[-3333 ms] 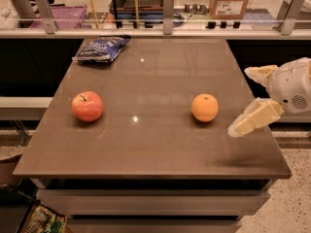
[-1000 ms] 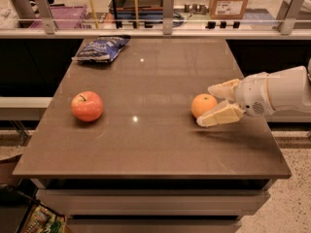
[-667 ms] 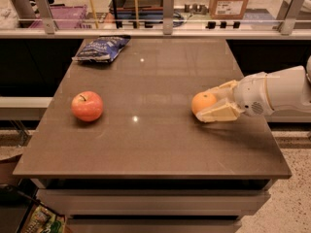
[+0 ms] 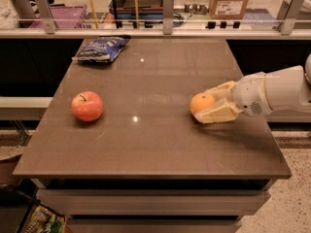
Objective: Move orange near blue chip bag
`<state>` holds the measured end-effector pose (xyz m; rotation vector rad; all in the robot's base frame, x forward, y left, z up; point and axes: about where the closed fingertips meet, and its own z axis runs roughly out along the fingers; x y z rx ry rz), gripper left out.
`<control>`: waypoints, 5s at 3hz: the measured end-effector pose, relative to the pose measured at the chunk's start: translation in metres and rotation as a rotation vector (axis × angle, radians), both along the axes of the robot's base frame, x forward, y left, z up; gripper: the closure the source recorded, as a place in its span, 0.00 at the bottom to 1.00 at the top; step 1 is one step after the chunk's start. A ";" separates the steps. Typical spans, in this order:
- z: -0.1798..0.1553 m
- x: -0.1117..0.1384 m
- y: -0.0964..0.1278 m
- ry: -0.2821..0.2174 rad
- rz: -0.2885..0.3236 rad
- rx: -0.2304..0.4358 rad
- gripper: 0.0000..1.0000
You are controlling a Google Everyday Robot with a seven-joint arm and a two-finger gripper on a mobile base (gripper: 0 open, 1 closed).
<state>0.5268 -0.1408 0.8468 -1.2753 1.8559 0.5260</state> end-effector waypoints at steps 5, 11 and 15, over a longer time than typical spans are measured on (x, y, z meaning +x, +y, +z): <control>0.064 0.067 0.048 -0.030 -0.060 0.004 1.00; 0.058 0.223 0.154 -0.071 -0.123 -0.035 1.00; 0.003 0.257 0.201 -0.018 -0.036 0.038 1.00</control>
Offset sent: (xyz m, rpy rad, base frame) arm 0.0178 0.0053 0.0278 -0.0492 -0.0181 0.0149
